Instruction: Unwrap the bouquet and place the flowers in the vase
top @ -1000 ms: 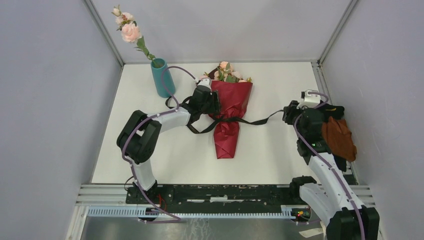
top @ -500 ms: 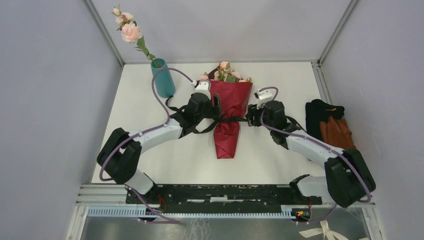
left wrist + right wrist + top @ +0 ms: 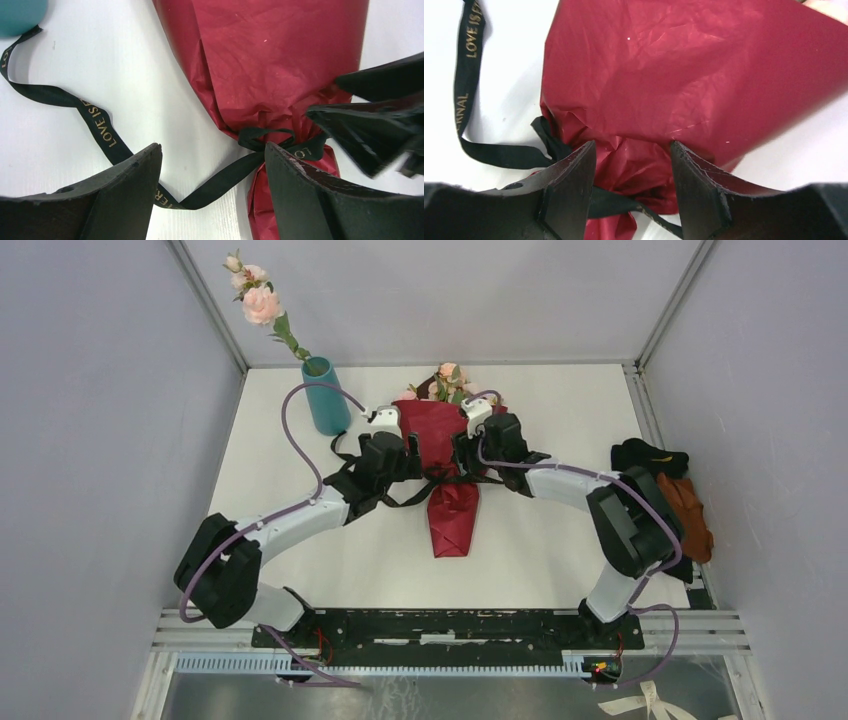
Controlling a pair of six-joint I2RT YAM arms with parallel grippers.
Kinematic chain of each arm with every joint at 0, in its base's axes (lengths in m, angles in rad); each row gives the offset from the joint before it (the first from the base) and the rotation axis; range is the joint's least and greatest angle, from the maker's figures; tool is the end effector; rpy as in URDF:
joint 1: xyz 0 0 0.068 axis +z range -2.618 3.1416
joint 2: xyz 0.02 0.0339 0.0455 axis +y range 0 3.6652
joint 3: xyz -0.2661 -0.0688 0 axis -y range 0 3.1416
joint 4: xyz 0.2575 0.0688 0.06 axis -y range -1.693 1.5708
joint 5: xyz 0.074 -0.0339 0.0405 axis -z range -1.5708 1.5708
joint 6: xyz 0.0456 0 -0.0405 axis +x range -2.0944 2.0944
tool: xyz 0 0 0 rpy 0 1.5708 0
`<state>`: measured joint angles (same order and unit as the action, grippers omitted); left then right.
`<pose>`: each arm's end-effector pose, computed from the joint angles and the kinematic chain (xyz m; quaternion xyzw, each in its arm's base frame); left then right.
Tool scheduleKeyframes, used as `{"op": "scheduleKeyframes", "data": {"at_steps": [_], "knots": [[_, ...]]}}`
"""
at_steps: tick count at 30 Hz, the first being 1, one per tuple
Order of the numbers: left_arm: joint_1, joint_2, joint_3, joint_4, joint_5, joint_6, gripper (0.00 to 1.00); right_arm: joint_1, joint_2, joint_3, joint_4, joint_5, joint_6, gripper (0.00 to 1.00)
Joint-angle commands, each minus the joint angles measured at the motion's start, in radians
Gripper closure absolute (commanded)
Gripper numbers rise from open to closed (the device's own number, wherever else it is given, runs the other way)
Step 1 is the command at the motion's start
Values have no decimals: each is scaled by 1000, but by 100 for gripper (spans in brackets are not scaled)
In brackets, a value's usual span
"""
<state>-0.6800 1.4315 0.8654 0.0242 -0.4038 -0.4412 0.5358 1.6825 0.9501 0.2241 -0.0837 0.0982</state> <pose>0.2693 -0.1948 0.2298 0.0036 0.8586 -0.1085 0.5011 0.3296 0.2001 0.1922 -0.2077 0.8363 0.1921 0.4697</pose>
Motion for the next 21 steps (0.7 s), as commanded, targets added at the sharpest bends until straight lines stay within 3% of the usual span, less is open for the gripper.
{"op": "scheduleKeyframes", "data": {"at_steps": [1, 15, 21], "knots": [[7, -10, 48, 0, -34, -11, 18, 19, 98, 56, -1, -34, -16, 38], [25, 140, 100, 36, -10, -30, 18, 108, 27, -35, -3, 29, -37, 38], [48, 243, 236, 41, 49, -54, 19, 107, 62, -27, -24, 78, -57, 38]]}}
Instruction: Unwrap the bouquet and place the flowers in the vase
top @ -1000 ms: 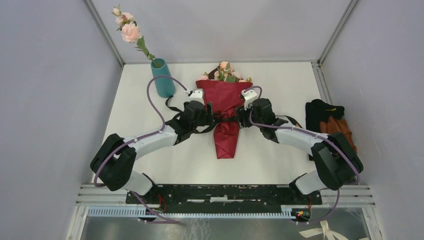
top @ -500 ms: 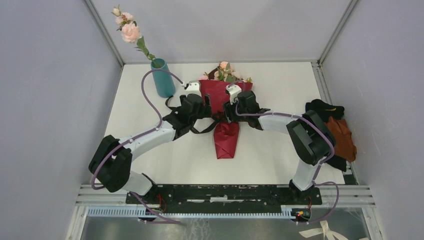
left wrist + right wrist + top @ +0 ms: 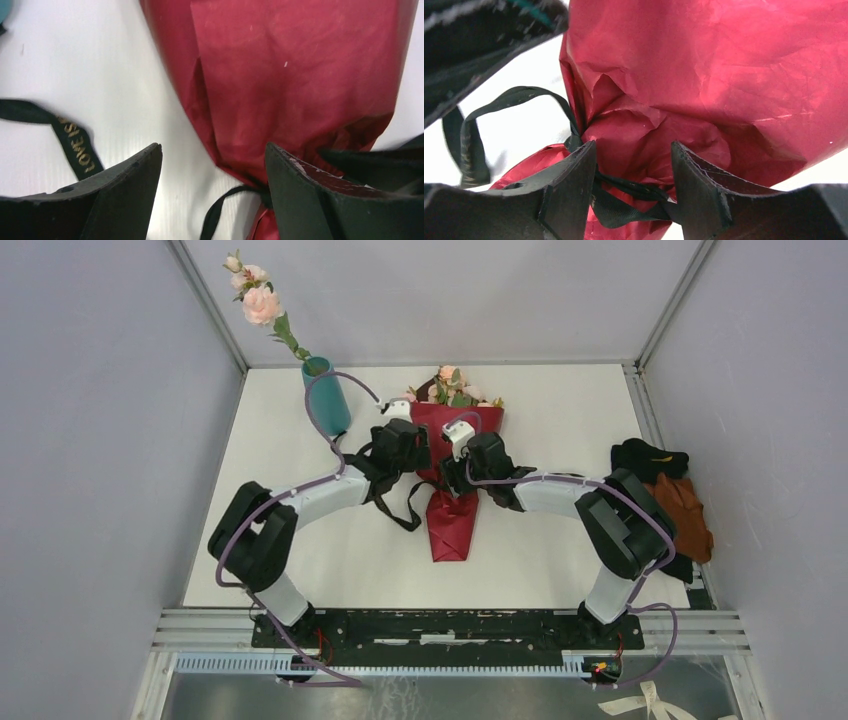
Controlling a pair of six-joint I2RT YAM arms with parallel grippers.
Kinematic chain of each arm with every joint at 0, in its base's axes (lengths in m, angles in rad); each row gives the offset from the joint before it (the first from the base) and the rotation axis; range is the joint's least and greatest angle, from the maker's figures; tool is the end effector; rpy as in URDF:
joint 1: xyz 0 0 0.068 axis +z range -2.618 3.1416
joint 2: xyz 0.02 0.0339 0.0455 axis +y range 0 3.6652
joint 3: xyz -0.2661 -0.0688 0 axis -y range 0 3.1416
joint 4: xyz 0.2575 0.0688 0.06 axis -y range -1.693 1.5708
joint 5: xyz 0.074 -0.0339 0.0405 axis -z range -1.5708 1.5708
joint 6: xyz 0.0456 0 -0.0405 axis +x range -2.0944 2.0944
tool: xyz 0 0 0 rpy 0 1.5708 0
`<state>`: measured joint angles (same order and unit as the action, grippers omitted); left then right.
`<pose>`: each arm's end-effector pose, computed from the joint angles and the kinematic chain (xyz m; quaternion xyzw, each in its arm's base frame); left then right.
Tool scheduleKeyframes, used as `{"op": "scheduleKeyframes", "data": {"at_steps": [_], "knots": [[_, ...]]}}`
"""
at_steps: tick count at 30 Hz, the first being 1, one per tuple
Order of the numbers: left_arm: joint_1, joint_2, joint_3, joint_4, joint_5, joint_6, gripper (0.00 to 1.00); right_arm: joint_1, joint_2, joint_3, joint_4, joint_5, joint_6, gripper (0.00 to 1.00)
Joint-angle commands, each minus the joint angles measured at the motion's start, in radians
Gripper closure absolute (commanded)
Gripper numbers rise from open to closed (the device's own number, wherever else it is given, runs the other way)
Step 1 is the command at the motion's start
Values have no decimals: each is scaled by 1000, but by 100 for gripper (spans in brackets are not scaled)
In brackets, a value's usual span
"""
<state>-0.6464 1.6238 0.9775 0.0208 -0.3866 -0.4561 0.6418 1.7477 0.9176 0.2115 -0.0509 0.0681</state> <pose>0.3057 -0.2091 0.2040 -0.0040 0.8781 -0.0883 0.4702 0.3048 0.2307 0.1566 -0.2626 0.8489 0.1804 0.4217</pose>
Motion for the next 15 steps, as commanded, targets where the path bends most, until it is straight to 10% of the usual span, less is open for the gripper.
{"op": "scheduleKeyframes", "data": {"at_steps": [1, 8, 15], "knots": [[18, 73, 158, 40, 39, -36, 19, 2, 4, 7, -11, 45, -27, 38], [65, 225, 324, 30, 172, -46, 19, 2, 33, 10, -6, 43, -20, 49], [70, 330, 332, 56, 263, -91, 19, 2, 12, -15, 9, 38, -10, 100]]}}
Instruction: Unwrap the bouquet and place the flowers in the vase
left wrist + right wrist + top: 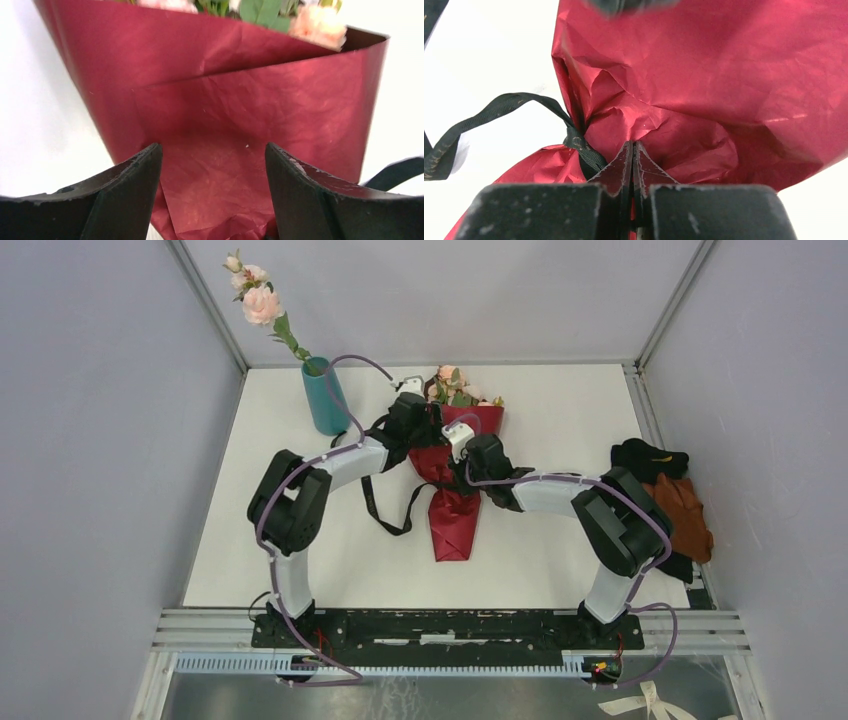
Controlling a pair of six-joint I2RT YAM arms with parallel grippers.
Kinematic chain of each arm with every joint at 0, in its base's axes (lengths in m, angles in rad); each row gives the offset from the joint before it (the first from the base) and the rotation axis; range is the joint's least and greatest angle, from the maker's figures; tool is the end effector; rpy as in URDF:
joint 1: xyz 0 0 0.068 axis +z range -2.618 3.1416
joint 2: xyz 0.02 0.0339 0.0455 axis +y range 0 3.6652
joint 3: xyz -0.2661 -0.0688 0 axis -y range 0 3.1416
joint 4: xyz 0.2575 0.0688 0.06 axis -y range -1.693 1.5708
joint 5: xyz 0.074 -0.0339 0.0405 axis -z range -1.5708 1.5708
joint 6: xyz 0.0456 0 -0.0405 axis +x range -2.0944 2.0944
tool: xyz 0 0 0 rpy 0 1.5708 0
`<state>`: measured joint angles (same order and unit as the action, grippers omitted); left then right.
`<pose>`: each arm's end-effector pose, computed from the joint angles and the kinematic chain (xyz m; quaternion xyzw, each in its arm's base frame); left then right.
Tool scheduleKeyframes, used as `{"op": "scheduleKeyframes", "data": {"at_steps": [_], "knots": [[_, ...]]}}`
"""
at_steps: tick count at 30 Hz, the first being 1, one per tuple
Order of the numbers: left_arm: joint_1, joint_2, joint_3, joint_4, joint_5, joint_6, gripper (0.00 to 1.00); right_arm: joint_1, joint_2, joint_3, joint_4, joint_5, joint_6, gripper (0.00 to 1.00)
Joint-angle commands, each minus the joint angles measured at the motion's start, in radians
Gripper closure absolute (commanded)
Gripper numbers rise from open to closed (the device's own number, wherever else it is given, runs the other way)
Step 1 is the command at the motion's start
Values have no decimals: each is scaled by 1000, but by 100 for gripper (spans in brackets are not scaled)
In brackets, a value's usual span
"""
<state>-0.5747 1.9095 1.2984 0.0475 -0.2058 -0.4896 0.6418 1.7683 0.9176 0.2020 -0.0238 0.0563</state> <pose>0.3862 -0.2390 0.2025 -0.0125 0.8725 -0.1660 0.4593 0.3057 0.2298 0.1482 -0.2635 0.8559 0.1622 0.4144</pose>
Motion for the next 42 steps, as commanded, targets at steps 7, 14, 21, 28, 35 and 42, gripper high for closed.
{"op": "scheduleKeyframes", "data": {"at_steps": [7, 14, 21, 28, 35, 42], "knots": [[-2, 63, -73, 97, 119, -101, 19, 2, -41, -41, 33, 18, 10, 100], [-2, 118, -42, 59, 77, -90, 19, 2, -136, -88, 51, 66, 43, 100], [-3, 121, -90, 117, 91, -118, 20, -1, -309, -158, 50, 122, 41, 100], [-2, 106, -101, 121, 83, -112, 20, -2, -398, -188, 47, 151, 12, 100], [-2, 80, -123, 133, 103, -118, 20, -2, -192, -156, 134, 118, -17, 61], [-2, 68, -151, 144, 96, -115, 20, 1, -141, -160, 171, 62, -17, 60]]}}
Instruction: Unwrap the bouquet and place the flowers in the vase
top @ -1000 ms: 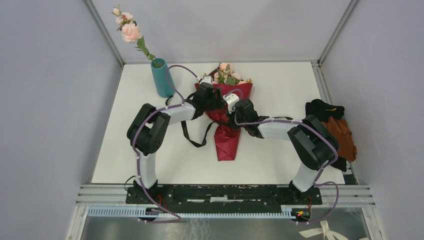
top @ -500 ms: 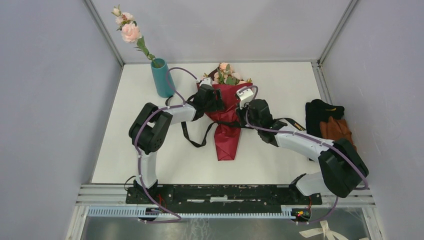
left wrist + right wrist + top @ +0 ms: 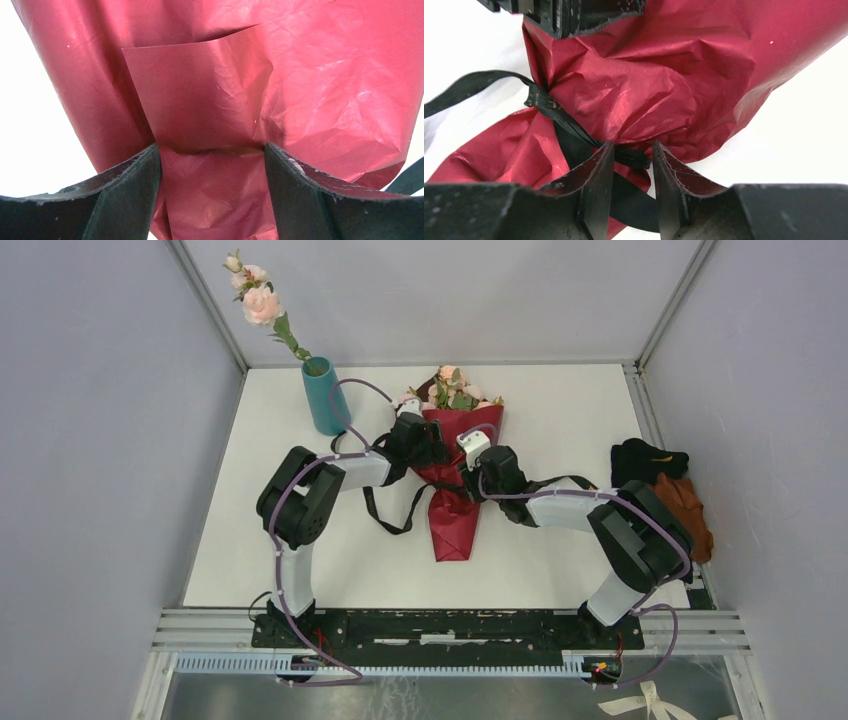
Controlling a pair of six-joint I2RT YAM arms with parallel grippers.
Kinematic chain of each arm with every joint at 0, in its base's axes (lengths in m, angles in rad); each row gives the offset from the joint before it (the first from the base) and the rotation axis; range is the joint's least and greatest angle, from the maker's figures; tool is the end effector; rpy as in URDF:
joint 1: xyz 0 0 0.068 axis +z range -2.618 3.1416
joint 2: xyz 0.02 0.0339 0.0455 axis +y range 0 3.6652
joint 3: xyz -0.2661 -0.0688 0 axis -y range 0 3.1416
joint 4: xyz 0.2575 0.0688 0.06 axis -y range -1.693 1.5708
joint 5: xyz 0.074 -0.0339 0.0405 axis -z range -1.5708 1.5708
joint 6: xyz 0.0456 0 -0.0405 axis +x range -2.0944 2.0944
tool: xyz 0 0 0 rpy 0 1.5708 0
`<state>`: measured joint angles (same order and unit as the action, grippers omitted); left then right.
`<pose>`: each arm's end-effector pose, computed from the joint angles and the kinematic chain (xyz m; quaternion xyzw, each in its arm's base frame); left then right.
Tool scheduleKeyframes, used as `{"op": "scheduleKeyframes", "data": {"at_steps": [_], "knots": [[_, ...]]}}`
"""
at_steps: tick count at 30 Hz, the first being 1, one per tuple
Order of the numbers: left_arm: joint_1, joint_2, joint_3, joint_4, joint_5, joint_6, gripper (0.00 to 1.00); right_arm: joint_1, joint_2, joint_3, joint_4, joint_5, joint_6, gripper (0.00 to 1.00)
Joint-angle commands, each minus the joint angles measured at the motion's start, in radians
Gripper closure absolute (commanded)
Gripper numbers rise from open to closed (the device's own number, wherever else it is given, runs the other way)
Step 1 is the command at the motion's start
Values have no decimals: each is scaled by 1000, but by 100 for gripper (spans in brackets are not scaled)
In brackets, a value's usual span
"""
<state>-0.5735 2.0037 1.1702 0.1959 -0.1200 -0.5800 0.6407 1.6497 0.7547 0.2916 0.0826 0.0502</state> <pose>0.3768 -0.2369 0.1338 -0.0299 0.8914 -0.2000 0.4056 0.2806 0.2045 0.1476 -0.2390 0.8518 0.1230 0.4496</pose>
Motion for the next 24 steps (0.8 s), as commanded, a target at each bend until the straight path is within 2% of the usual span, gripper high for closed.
{"op": "scheduleKeyframes", "data": {"at_steps": [1, 11, 19, 24], "knots": [[-4, -25, -24, -2, 11, -25, 20, 5, -34, -9, 92, -58, -11, 59], [-3, -15, -16, 14, 28, -32, 20, 64, -38, -25, 73, -115, -15, 55], [-3, -16, -27, 29, 38, -30, 20, 92, 2, 25, 55, -33, -17, 54], [-4, -18, -43, 40, 50, -28, 20, 91, -28, 31, 44, -13, -7, 54]]}}
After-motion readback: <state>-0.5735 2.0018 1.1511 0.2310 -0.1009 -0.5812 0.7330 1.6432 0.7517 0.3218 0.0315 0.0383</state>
